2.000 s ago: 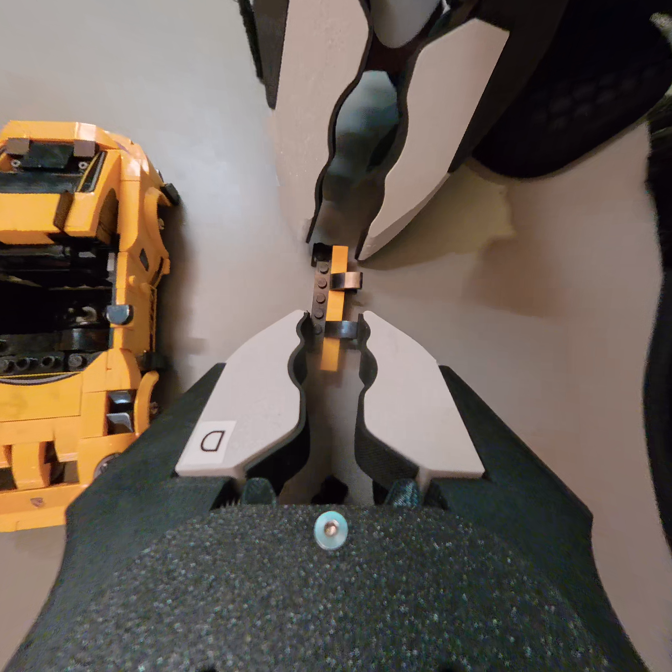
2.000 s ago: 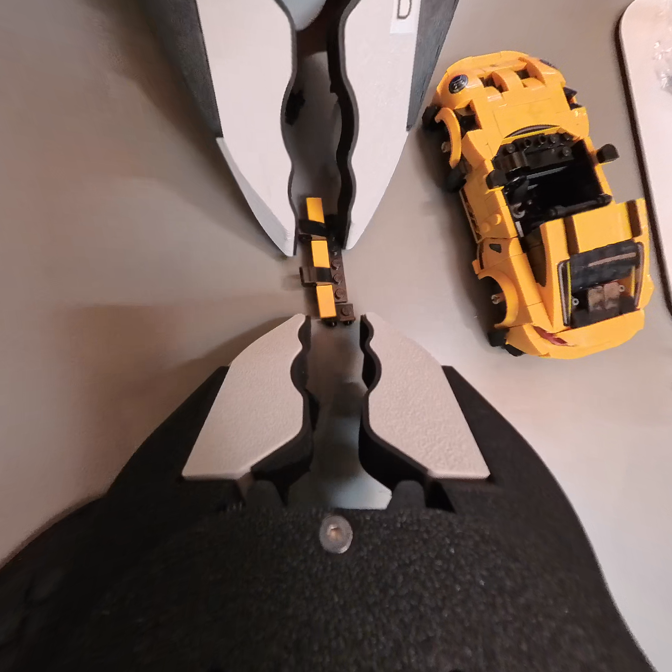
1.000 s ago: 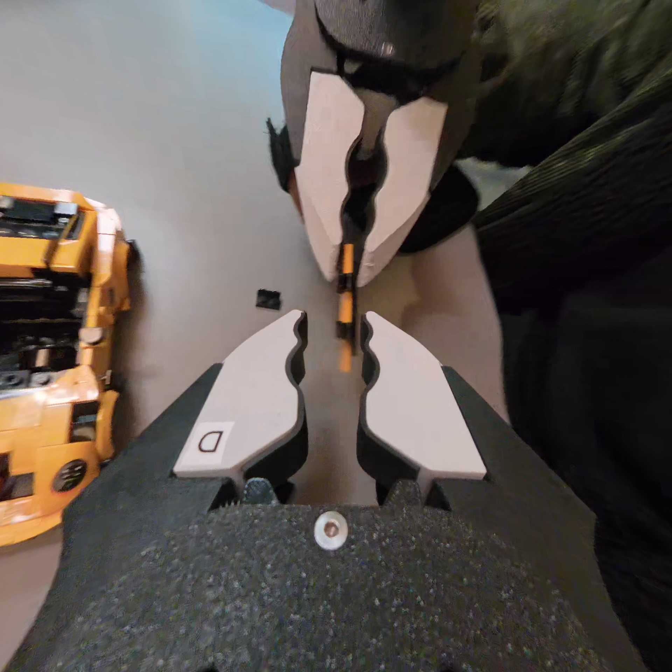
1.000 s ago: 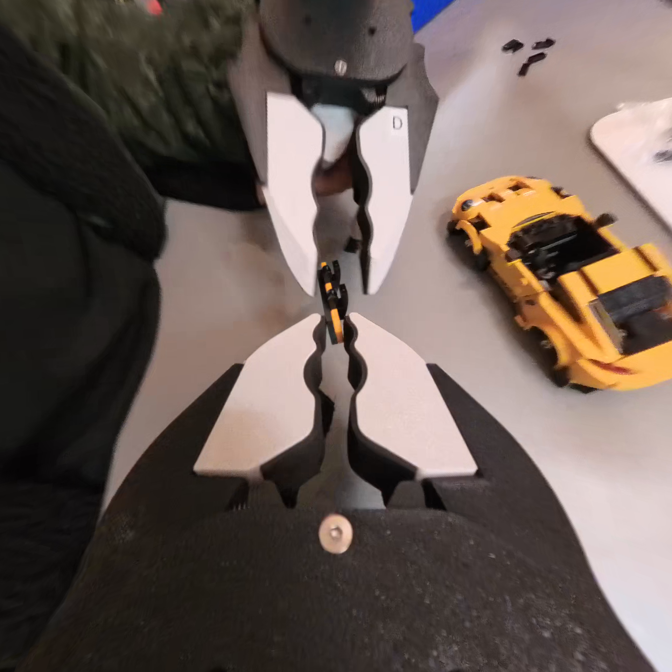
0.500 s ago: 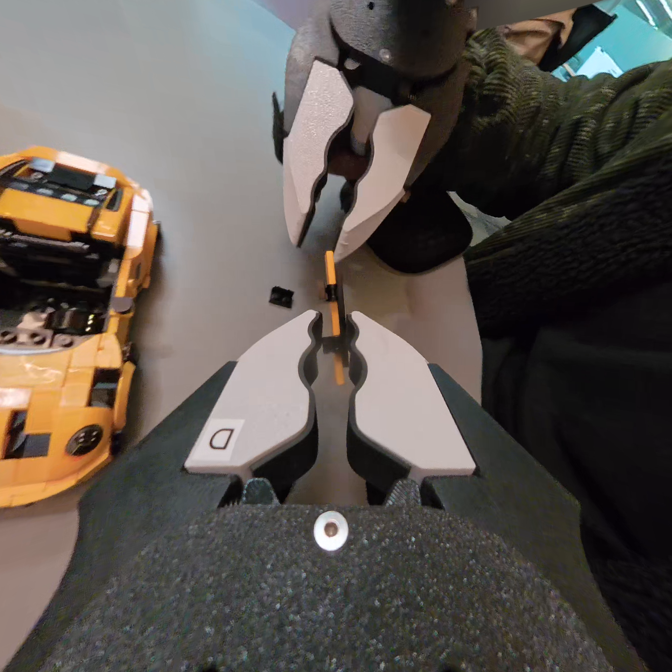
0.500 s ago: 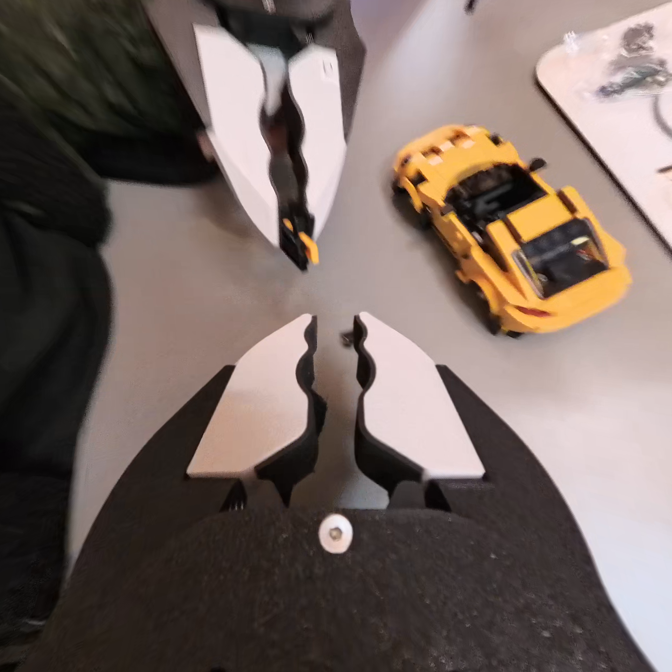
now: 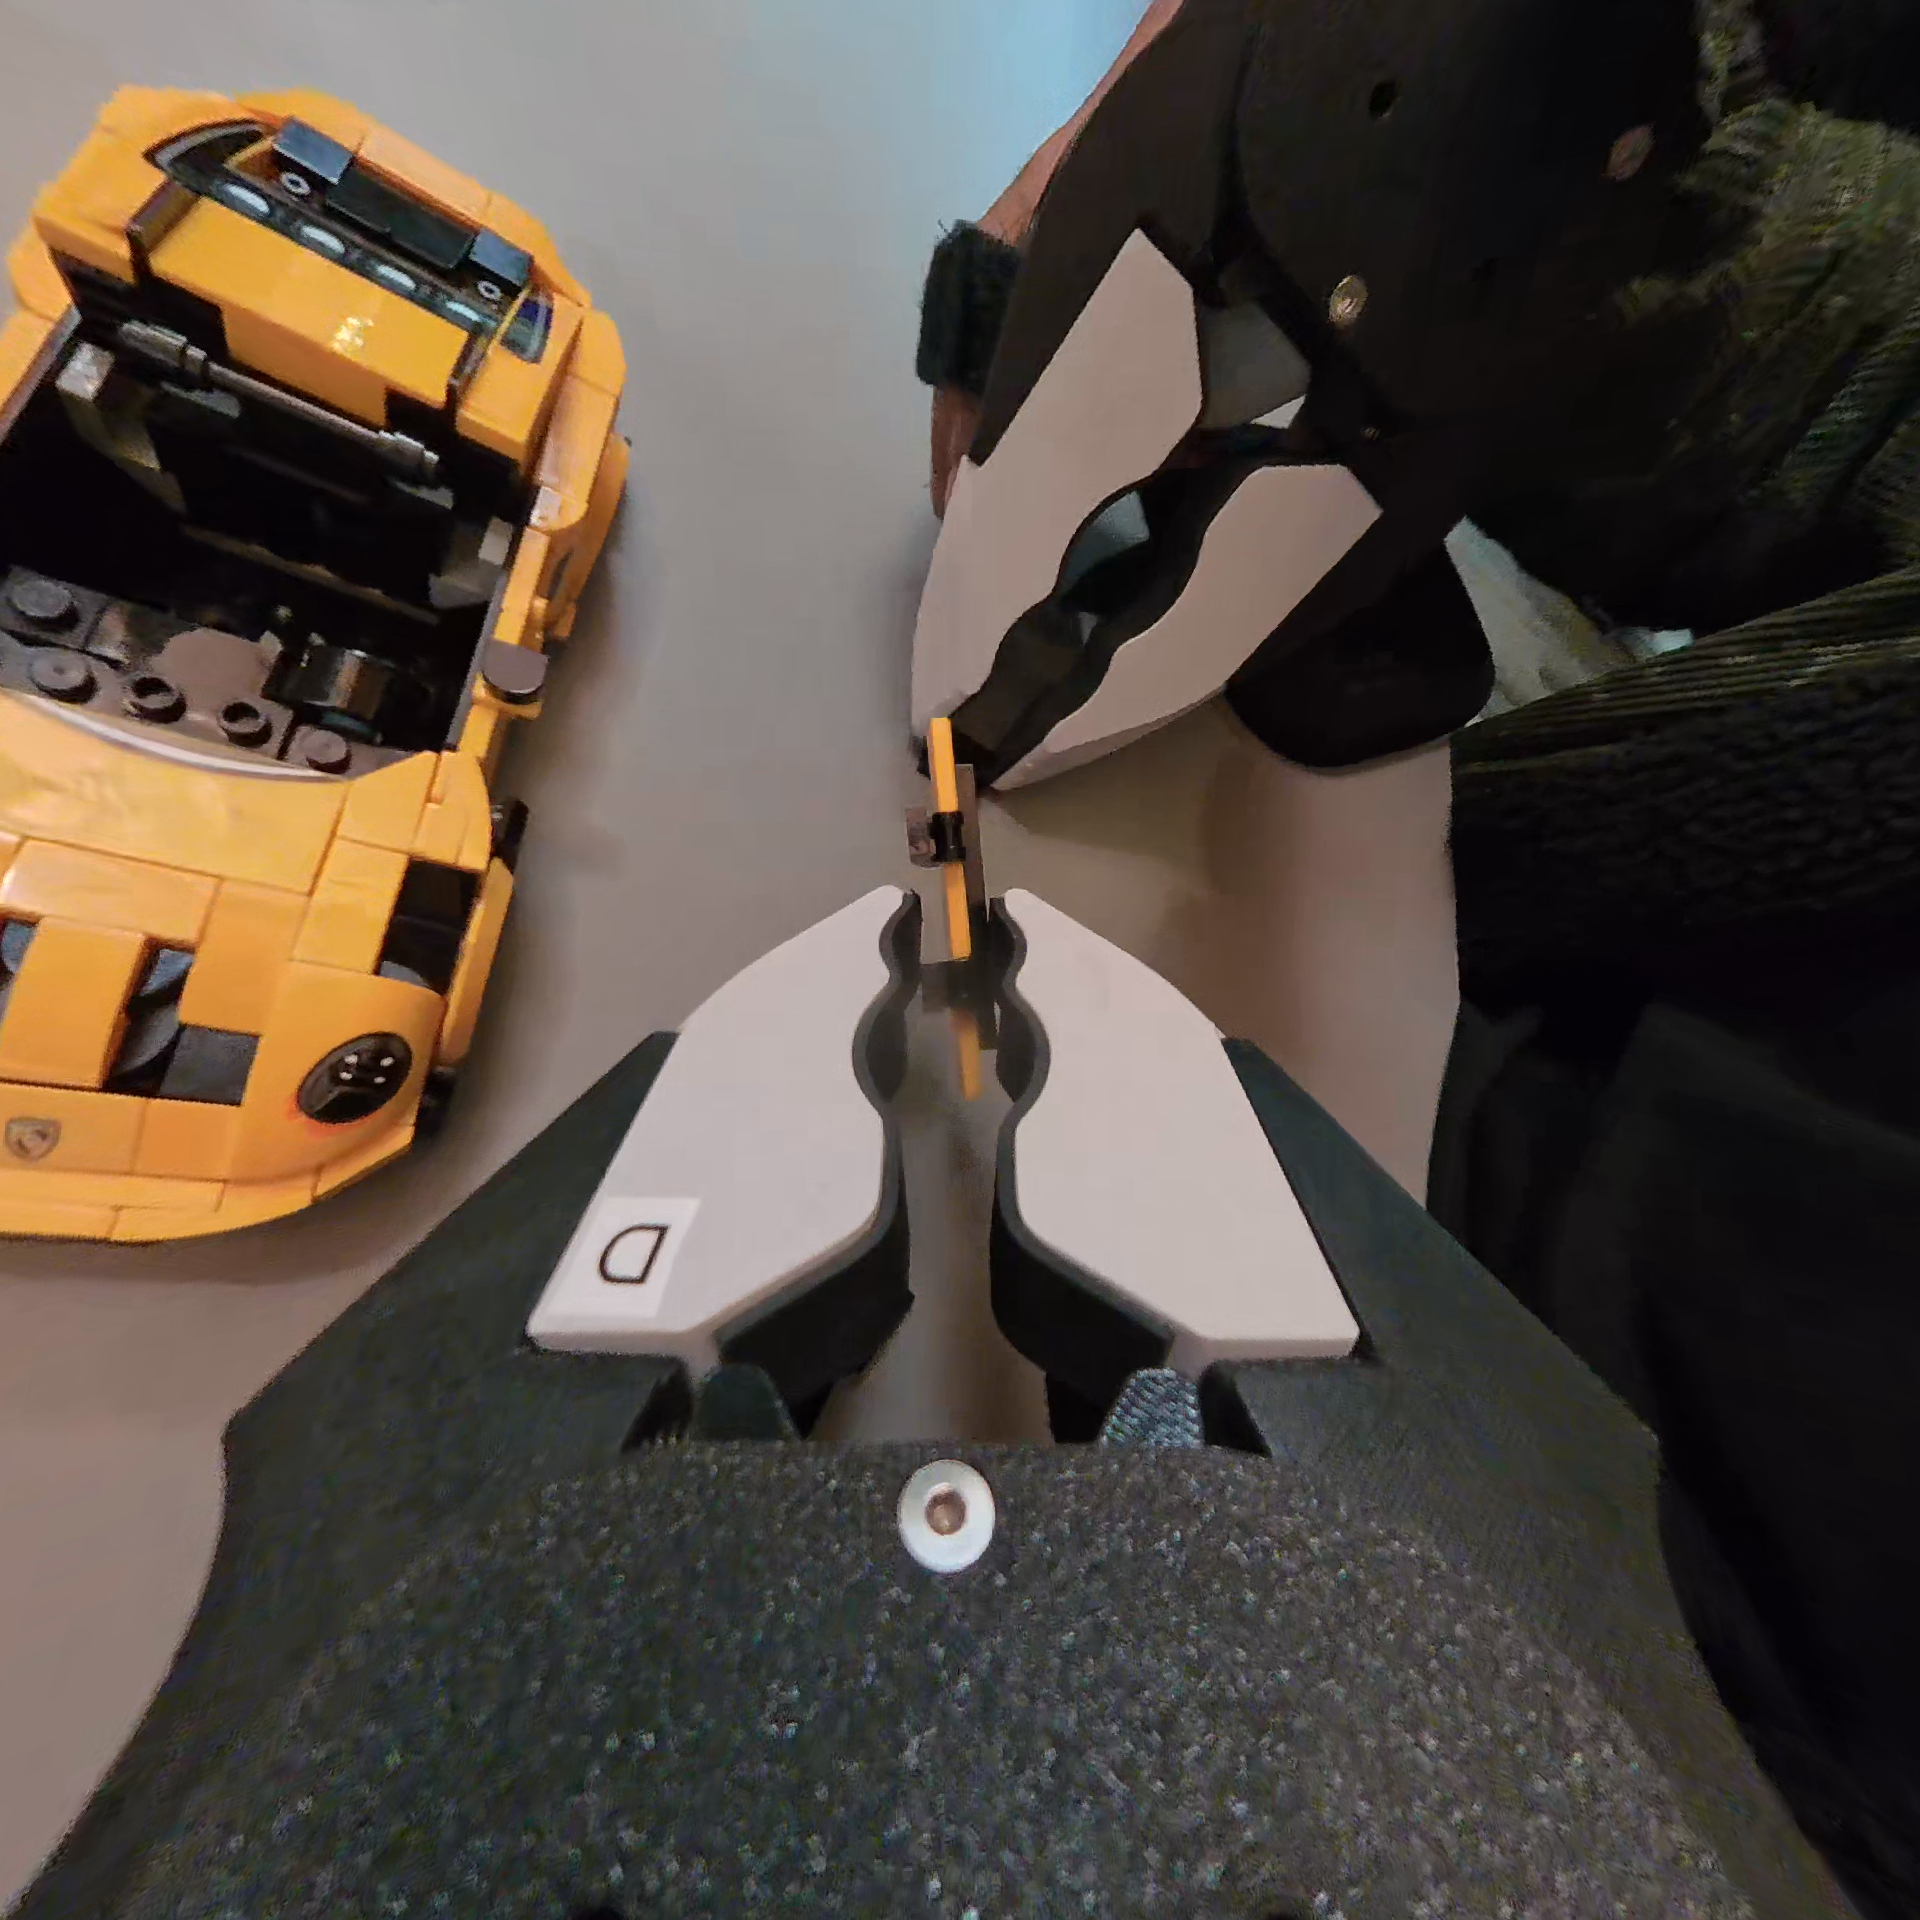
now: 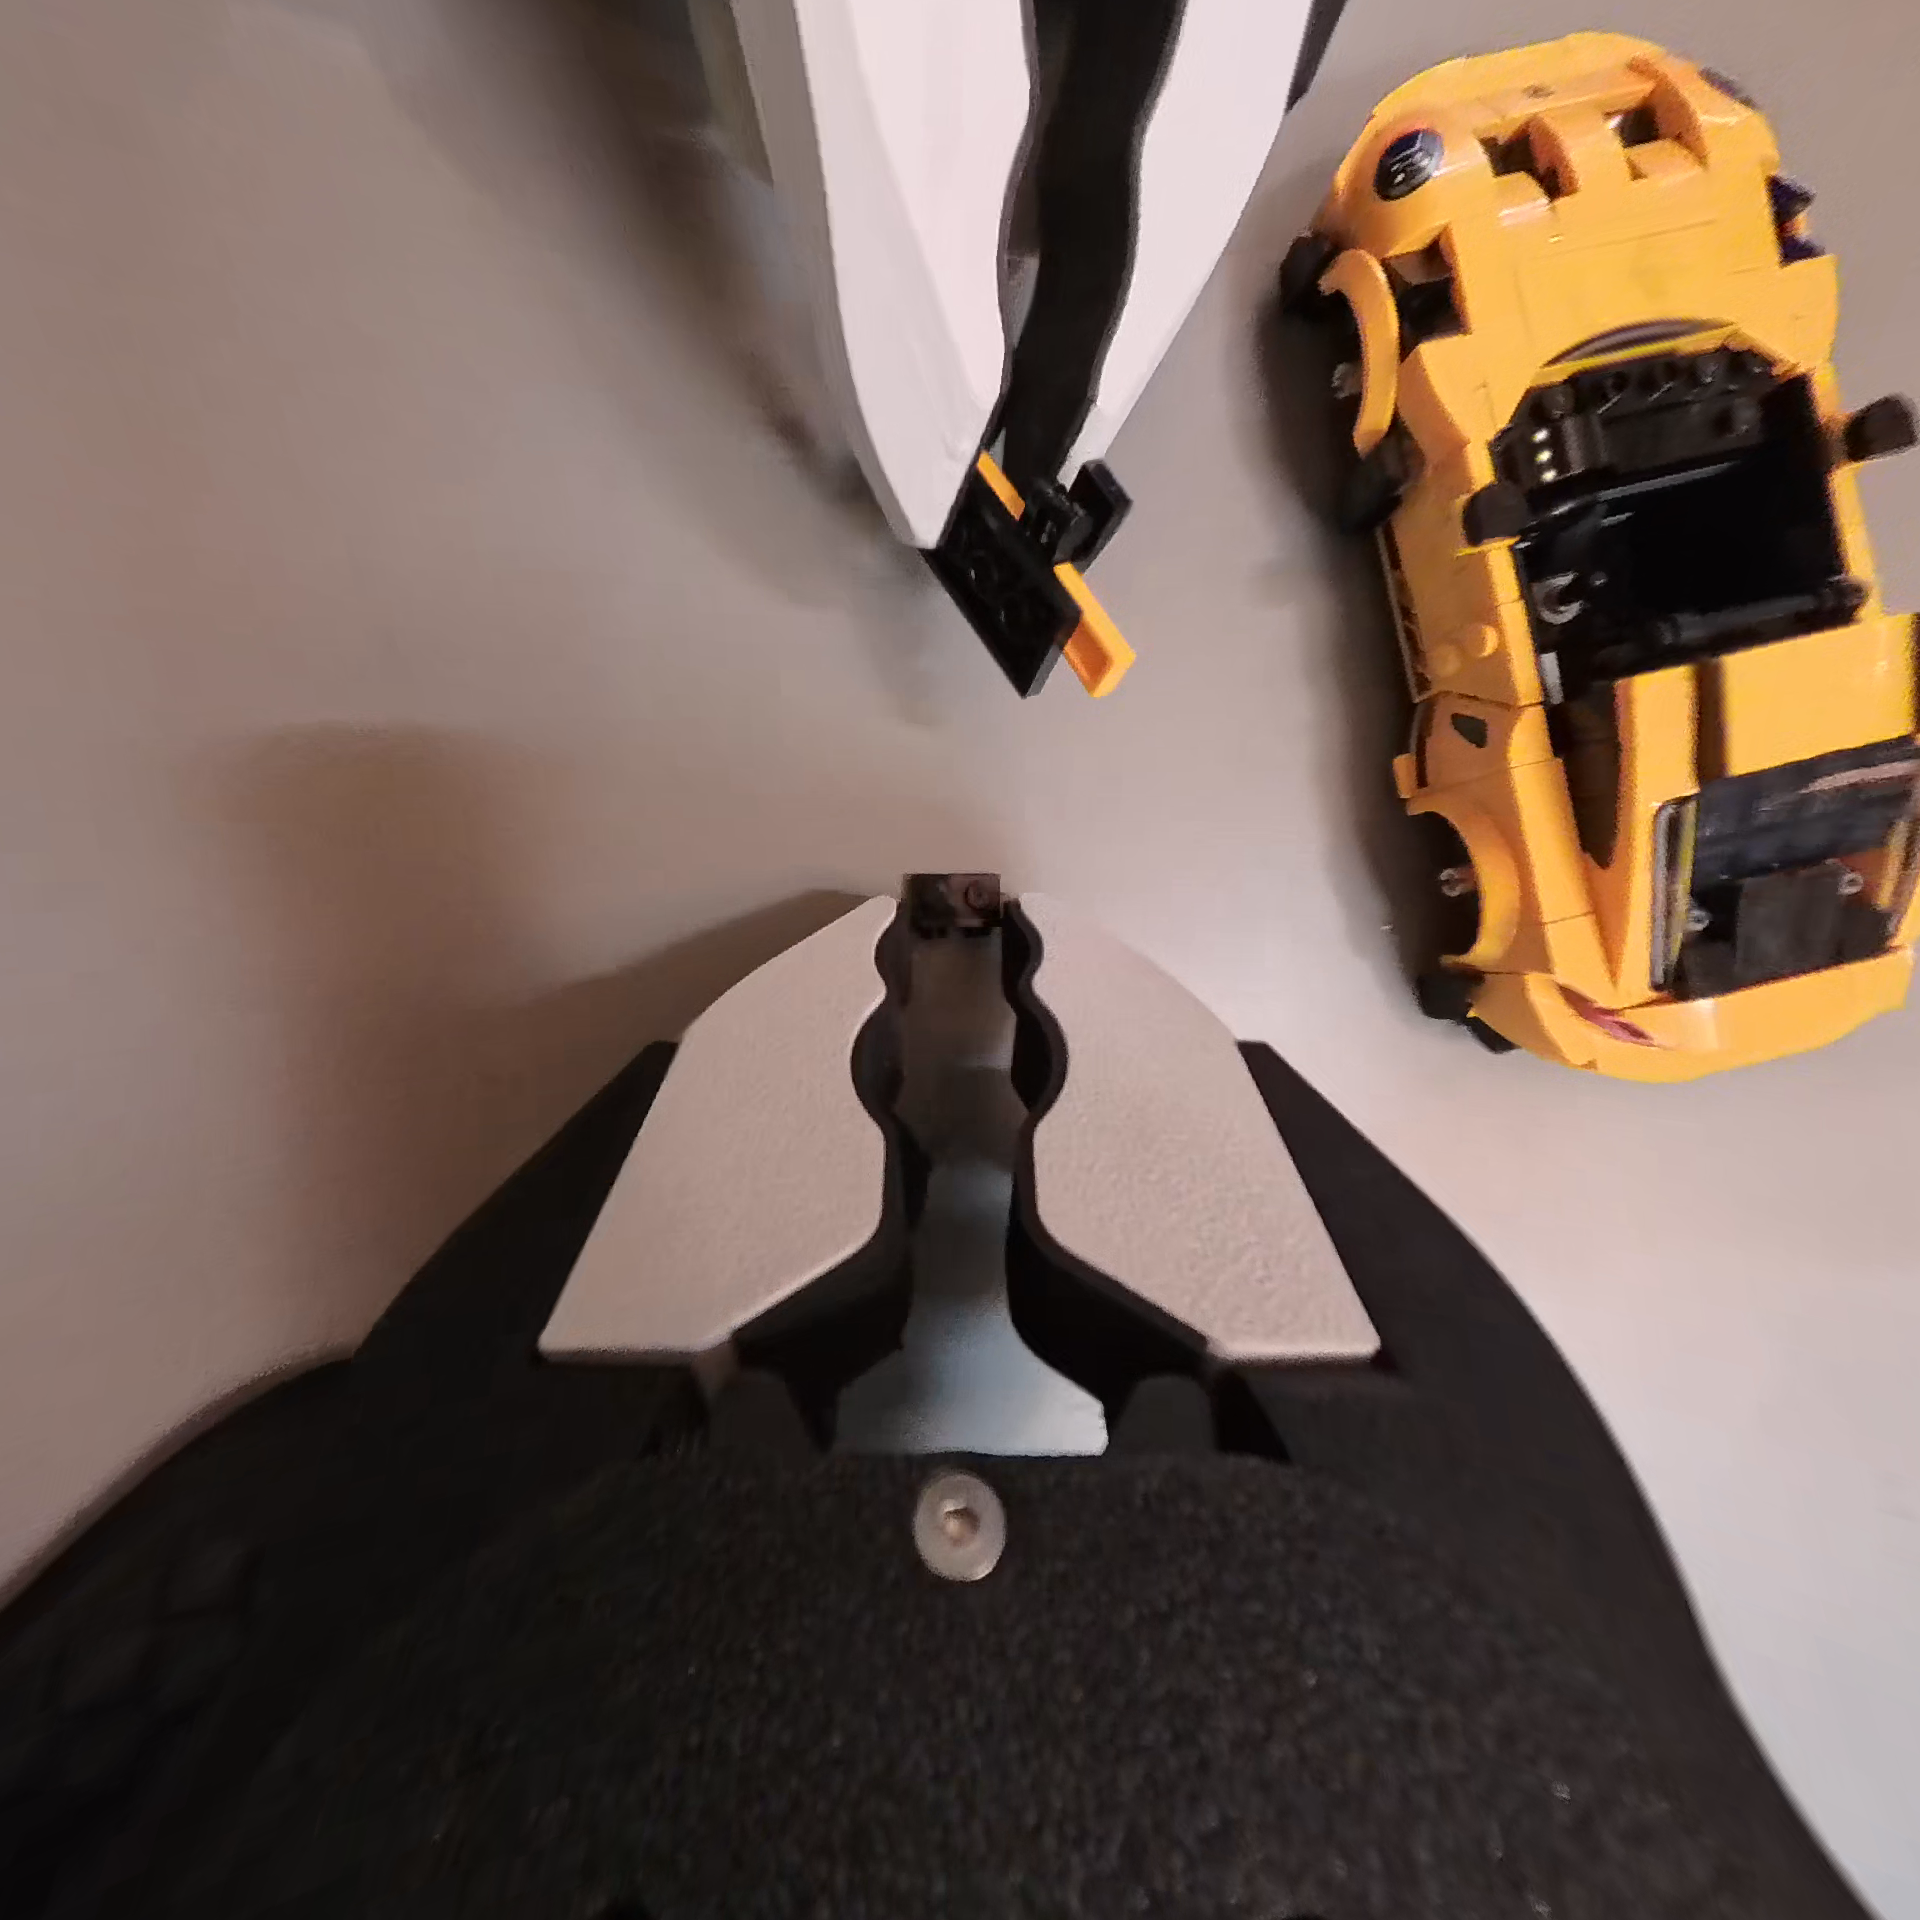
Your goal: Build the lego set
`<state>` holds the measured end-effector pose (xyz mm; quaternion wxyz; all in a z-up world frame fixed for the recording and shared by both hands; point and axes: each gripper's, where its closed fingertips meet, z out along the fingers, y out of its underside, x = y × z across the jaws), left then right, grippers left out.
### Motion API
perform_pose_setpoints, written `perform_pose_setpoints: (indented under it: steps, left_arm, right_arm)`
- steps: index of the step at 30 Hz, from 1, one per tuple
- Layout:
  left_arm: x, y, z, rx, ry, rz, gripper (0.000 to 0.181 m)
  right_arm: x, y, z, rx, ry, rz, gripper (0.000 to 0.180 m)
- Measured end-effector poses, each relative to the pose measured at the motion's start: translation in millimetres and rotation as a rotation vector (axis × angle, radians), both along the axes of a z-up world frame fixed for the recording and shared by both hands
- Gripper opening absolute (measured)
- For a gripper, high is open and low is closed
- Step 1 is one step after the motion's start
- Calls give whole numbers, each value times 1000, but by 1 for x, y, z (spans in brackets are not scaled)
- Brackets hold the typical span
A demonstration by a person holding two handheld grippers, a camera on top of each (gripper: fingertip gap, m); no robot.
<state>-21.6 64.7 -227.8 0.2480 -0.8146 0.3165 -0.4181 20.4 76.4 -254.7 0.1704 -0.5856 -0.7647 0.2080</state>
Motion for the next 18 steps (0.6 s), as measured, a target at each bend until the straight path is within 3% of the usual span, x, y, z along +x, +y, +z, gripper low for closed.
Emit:
perform_pose_setpoints:
  steps: [7, 12, 18]
  left_arm:
    - [4, -8, -4, 24, 45, -49, 12]
    - [8, -16, -4, 45, 68, -93, 12]
    - [11, -18, -5, 74, 85, -105, 12]
  right_arm:
    - [21, -52, 14, -472, -205, -38, 16]
    - [34, -55, 4, -480, -308, -42, 16]
    - [16, -50, 13, -494, -184, -82, 16]
